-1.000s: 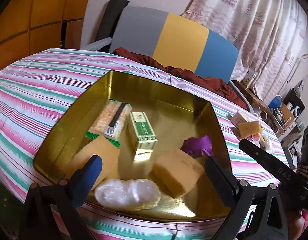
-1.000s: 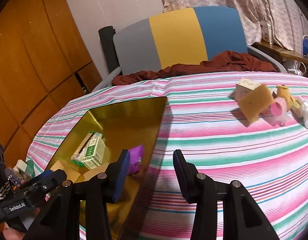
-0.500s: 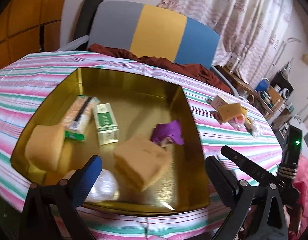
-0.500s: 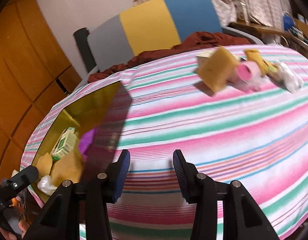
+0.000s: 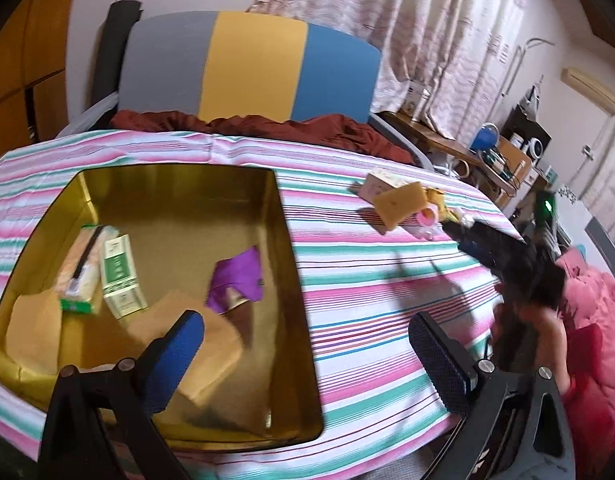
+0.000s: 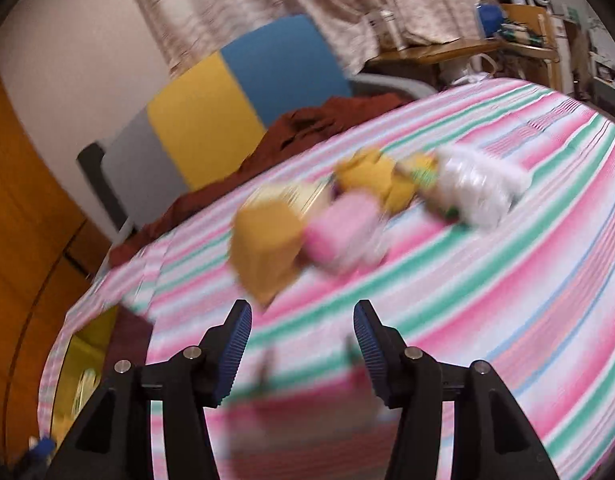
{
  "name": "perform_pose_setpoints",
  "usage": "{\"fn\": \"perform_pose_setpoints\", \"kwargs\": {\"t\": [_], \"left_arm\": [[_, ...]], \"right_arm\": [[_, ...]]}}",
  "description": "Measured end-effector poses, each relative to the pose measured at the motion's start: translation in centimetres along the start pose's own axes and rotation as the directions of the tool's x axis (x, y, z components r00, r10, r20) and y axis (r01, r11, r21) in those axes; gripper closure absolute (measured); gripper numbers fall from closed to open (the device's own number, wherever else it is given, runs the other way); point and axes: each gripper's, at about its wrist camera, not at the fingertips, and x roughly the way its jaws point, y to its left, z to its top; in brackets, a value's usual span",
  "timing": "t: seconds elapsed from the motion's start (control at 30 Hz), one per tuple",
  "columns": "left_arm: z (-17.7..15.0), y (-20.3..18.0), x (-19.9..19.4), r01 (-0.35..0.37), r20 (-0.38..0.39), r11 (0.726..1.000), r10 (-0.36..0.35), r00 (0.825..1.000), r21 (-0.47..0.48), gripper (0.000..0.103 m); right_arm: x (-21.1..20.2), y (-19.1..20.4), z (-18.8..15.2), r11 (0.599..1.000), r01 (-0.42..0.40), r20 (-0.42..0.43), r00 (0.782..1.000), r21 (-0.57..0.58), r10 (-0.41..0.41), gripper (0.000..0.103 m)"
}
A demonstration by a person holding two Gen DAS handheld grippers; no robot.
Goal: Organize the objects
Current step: 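Move the right tool back to the items and grasp the pink hair roller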
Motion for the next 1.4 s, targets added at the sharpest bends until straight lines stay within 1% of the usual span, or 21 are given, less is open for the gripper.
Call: {"fn": "perform_pose_setpoints", "kwargs": {"t": [0.1, 0.2, 0.27, 0.33, 0.4, 0.5, 0.57, 0.63, 0.67, 0.77, 0.8, 0.97, 1.13, 1.3, 1.4], "left_arm": [[0.0, -1.1, 0.3, 0.010, -0.005, 1.000, -0.010, 1.000, 0.030, 0.000], [-0.3, -2.0, 0.6, 0.018, -0.017, 0.998, -0.017, 1.000, 0.056, 0.000], [-0.7, -2.4, 0.9, 0.024, -0.034, 0.998, -0.022, 0.999, 0.065, 0.000], [-0.9, -2.5, 1.2, 0.022, -0.044, 0.997, -0.019, 0.999, 0.069, 0.000], [-1.0, -2.6, 1.3, 0.017, -0.053, 0.997, -0.014, 0.999, 0.071, 0.000], [-1.0, -2.5, 1.4, 0.015, -0.057, 0.998, -0.011, 0.998, 0.067, 0.000], [-1.0, -2.5, 1.5, 0.014, -0.059, 0.998, -0.010, 0.998, 0.062, 0.000], [-1.0, -2.6, 1.7, 0.016, -0.062, 0.998, -0.012, 0.998, 0.061, 0.000], [-1.1, -2.6, 1.7, 0.016, -0.064, 0.998, -0.013, 0.998, 0.061, 0.000], [-1.2, -2.8, 1.8, 0.020, -0.066, 0.998, -0.015, 0.998, 0.062, 0.000], [-1.2, -2.8, 1.8, 0.021, -0.067, 0.998, -0.017, 0.998, 0.061, 0.000], [-1.3, -3.2, 2.1, 0.040, -0.077, 0.998, -0.035, 0.996, 0.056, 0.000], [-1.0, -3.7, 2.2, 0.039, -0.074, 0.997, -0.035, 0.997, 0.064, 0.000], [0.1, -4.5, 2.8, 0.045, -0.062, 0.997, -0.041, 0.997, 0.057, 0.000], [1.5, -5.2, 3.6, 0.050, -0.052, 0.997, -0.048, 0.998, 0.054, 0.000]], "right_arm": [[1.3, -1.5, 3.0, 0.999, 0.024, 0.015, 1.000, 0.030, -0.025, 0.049], [3.5, -2.4, 5.2, 0.997, 0.055, 0.001, 0.998, 0.058, -0.055, 0.049], [5.5, -2.9, 6.5, 0.996, 0.060, -0.042, 0.997, 0.064, -0.057, 0.049], [7.2, -3.5, 7.1, 0.993, 0.084, -0.069, 0.995, 0.082, -0.079, 0.049], [8.4, -4.3, 7.2, 0.990, 0.072, -0.092, 0.994, 0.118, -0.062, 0.049], [9.0, -5.3, 6.3, 0.986, 0.015, -0.096, 0.995, 0.167, 0.001, 0.049], [9.1, -5.5, 5.4, 0.986, -0.021, -0.105, 0.994, 0.164, 0.039, 0.049], [8.3, -5.1, 4.5, 0.992, -0.044, -0.096, 0.994, 0.115, 0.055, 0.049], [7.8, -4.6, 3.8, 0.996, -0.052, -0.107, 0.992, 0.074, 0.059, 0.051], [6.3, -3.3, 1.9, 0.998, -0.052, -0.123, 0.991, -0.026, 0.048, 0.052], [5.8, -3.0, 1.3, 0.997, -0.061, -0.128, 0.990, -0.038, 0.056, 0.052], [3.7, -2.1, -1.7, 0.994, -0.112, -0.130, 0.986, -0.016, 0.109, 0.051], [2.4, -1.0, -2.8, 0.997, -0.073, -0.132, 0.989, -0.021, 0.070, 0.049], [1.7, 0.0, -3.8, 0.992, -0.011, -0.121, 0.993, -0.128, -0.005, 0.046], [1.4, 0.0, -4.1, 0.991, 0.009, -0.114, 0.993, -0.133, -0.025, 0.045]]}}
